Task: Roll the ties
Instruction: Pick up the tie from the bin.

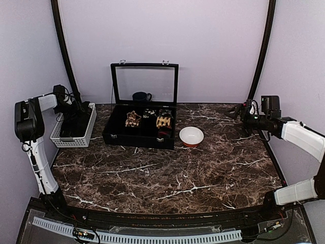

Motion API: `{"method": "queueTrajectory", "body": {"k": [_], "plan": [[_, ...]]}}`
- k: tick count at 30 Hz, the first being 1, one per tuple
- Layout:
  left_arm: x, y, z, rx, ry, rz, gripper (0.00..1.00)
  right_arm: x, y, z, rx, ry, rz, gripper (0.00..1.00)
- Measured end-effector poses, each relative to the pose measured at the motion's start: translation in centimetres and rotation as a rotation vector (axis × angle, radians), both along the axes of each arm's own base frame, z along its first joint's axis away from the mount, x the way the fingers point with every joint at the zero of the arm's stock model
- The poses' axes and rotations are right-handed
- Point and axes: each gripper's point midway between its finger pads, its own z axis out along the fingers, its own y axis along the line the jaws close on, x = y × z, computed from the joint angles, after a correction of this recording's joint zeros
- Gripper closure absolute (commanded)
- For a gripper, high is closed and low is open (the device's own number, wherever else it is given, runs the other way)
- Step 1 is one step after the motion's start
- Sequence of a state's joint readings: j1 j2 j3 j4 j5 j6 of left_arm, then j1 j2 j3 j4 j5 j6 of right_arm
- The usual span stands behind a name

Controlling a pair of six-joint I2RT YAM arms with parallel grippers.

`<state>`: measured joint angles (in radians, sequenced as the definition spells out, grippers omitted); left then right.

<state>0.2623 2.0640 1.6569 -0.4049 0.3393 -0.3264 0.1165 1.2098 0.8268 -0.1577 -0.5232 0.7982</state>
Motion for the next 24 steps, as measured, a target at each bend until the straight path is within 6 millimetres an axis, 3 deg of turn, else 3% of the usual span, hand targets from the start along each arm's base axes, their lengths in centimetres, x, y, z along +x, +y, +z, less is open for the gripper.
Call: {"method": "queueTrajectory", "body": {"k": [4, 16, 21, 24], "plan": [[-0.6, 0.2, -2.4, -0.013, 0.069, 0.010, 0.38, -0.1, 0.0, 0.3, 0.000, -0.008, 0.000, 0.02], [-0.9, -1.1, -3.0, -0.095, 0.068, -0.005, 0.48, -0.1, 0.0, -0.3, -0.005, 0.010, 0.002, 0.02], [-0.7, -1.4, -2.8, -0.117, 0.055, -0.008, 0.38, -0.1, 0.0, -0.6, -0.006, 0.022, 0.002, 0.02], [-0.7, -1.4, -2.9, -0.119, 0.055, -0.007, 0.47, -0.1, 0.0, -0.7, -0.008, 0.023, 0.003, 0.02]]}}
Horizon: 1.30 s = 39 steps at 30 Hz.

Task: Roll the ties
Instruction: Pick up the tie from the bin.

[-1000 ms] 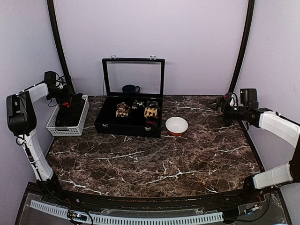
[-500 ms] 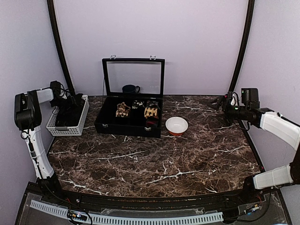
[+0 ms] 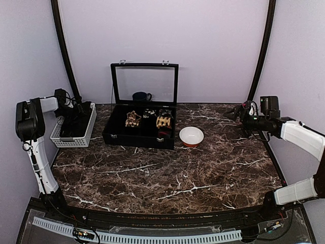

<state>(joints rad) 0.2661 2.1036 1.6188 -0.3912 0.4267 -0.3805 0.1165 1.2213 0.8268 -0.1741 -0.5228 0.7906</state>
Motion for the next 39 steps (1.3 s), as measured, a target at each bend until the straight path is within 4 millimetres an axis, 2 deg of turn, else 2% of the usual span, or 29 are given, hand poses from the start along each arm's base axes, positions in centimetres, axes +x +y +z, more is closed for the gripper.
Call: {"method": "queueTrajectory", "body": {"k": [5, 9, 11, 16, 18, 21, 30, 39], "plan": [[-0.4, -0.5, -0.6, -0.025, 0.005, -0.014, 0.78, -0.1, 0.0, -0.1, -0.002, 0.004, 0.001, 0.02], [-0.8, -1.0, -1.2, -0.045, 0.001, -0.025, 0.89, -0.1, 0.0, -0.1, -0.003, 0.004, 0.002, 0.02], [-1.2, -1.2, -1.5, -0.052, 0.001, -0.022, 0.99, -0.1, 0.0, -0.1, -0.003, 0.004, 0.002, 0.02], [-1.8, -1.4, -0.2, -0.051, -0.020, -0.016, 1.00, -0.1, 0.0, -0.1, -0.003, 0.004, 0.002, 0.02], [-1.9, -1.3, 1.1, -0.043, -0.043, -0.016, 1.00, -0.1, 0.0, -0.1, -0.003, 0.004, 0.002, 0.02], [-1.9, -1.3, 4.0, -0.023, -0.102, -0.019, 1.00, -0.1, 0.0, -0.1, -0.003, 0.002, 0.002, 0.02], [-2.1, -1.1, 14.4, 0.069, -0.296, -0.033, 1.00, -0.2, 0.0, 0.3, 0.004, -0.005, 0.003, 0.02], [-2.6, -1.6, 21.7, 0.093, -0.431, -0.062, 1.00, 0.0, 0.2, 0.9, 0.027, -0.023, 0.000, 0.01]]}}
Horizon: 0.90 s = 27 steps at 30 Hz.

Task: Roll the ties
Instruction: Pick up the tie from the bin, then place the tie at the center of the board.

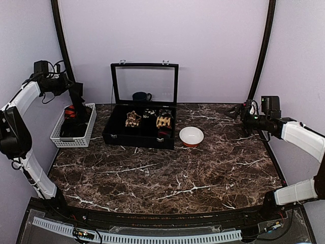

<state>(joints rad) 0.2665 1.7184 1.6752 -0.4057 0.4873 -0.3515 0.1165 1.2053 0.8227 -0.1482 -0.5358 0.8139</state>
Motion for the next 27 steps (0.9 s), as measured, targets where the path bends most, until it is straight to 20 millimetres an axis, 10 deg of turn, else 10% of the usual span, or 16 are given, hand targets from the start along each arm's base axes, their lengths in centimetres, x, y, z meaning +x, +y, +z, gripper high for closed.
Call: {"method": "queueTrajectory", "body": {"k": [8, 15, 27], "plan": [[-4.3, -4.1, 7.9, -0.038, -0.180, -0.099, 1.00, 0.1, 0.2, 0.4, 0.018, -0.009, 0.002, 0.01], [-9.0, -15.3, 11.2, -0.061, -0.257, -0.396, 1.00, 0.2, 0.3, 0.7, 0.030, -0.020, 0.005, 0.00], [-23.8, -37.2, 0.9, -0.134, 0.018, -1.101, 1.00, -0.9, 0.5, -0.1, 0.037, -0.008, 0.012, 0.00]]}}
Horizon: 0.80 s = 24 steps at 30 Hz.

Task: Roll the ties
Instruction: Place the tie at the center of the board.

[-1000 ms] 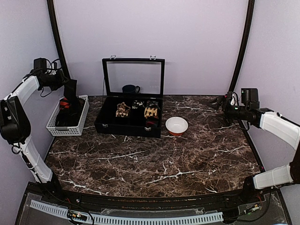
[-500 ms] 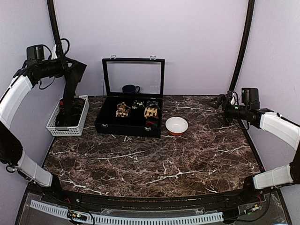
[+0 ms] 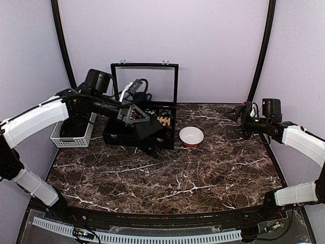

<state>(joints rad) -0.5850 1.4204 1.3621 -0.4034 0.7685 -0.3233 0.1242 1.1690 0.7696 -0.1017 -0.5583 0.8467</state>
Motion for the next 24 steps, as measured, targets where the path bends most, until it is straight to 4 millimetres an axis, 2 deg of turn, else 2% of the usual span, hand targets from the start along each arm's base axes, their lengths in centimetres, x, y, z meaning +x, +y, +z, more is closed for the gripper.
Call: {"method": "queueTrajectory", "body": {"k": [3, 5, 7, 8, 10, 11, 13, 16, 18, 19, 21, 24], "plan": [[-3.8, -4.7, -2.8, 0.021, 0.059, -0.172, 1.00, -0.6, -0.1, 0.1, 0.000, -0.005, 0.000, 0.00], [-5.6, -6.8, -4.6, 0.036, 0.096, -0.255, 0.99, -1.0, -0.1, 0.2, 0.001, -0.010, -0.001, 0.00], [-6.7, -8.6, -6.9, 0.063, 0.140, -0.324, 0.86, -1.4, -0.2, 0.2, 0.001, -0.013, -0.001, 0.00], [-6.7, -9.2, -8.0, 0.077, 0.156, -0.338, 0.81, -1.5, -0.2, 0.1, 0.001, -0.011, -0.001, 0.01], [-6.1, -9.8, -9.9, 0.107, 0.175, -0.332, 0.63, -1.8, -0.3, -0.2, -0.003, -0.004, -0.005, 0.02], [-4.7, -9.6, -11.9, 0.145, 0.191, -0.294, 0.55, -1.9, -0.4, -0.3, -0.005, -0.001, -0.008, 0.02], [-1.9, -8.3, -13.4, 0.175, 0.195, -0.203, 0.45, -2.1, -0.4, -0.8, -0.017, 0.013, -0.011, 0.03], [3.2, -3.5, -15.4, 0.253, 0.171, 0.013, 0.39, -2.7, 0.1, -1.6, -0.048, 0.035, 0.003, 0.04], [4.9, 0.0, -15.9, 0.305, 0.135, 0.130, 0.36, -3.3, 0.8, -2.2, -0.075, 0.048, 0.029, 0.05], [4.7, 0.8, -15.9, 0.316, 0.118, 0.152, 0.35, -3.7, 1.2, -2.6, -0.096, 0.055, 0.043, 0.06], [2.7, 2.0, -15.5, 0.329, 0.067, 0.163, 0.34, -4.3, 2.0, -3.3, -0.133, 0.065, 0.077, 0.07], [-2.5, 2.1, -15.5, 0.336, -0.014, 0.104, 0.30, -5.2, 3.6, -4.1, -0.209, 0.073, 0.140, 0.08]]}}
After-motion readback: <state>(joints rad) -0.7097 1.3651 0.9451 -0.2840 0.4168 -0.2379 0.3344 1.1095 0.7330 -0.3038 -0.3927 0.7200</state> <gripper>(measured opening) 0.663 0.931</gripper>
